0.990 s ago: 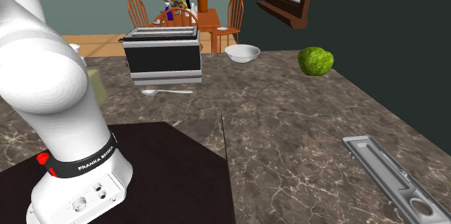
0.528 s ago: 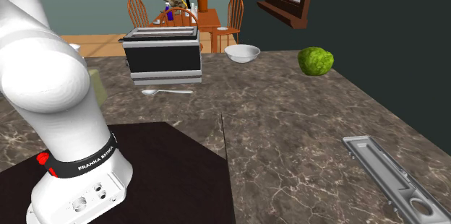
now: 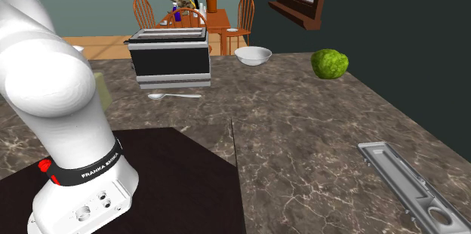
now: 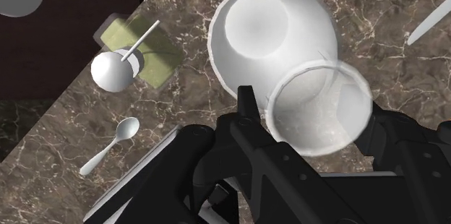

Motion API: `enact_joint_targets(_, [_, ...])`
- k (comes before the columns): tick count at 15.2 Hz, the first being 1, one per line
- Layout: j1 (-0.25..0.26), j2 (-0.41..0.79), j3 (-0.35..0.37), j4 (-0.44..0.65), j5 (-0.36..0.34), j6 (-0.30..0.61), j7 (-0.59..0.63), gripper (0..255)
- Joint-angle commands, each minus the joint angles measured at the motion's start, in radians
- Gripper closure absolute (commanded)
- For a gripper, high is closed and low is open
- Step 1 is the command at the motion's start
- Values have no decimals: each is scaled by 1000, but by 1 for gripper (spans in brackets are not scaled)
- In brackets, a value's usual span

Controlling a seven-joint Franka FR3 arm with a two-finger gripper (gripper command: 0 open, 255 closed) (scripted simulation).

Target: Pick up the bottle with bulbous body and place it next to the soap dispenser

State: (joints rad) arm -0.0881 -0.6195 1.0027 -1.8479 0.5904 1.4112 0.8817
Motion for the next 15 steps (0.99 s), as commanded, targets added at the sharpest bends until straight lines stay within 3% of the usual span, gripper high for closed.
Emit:
enact_joint_targets(1, [5, -10, 6, -29, 8, 22, -5, 255])
enact_joint_targets(15, [26, -54, 62, -216, 63, 179, -51, 255])
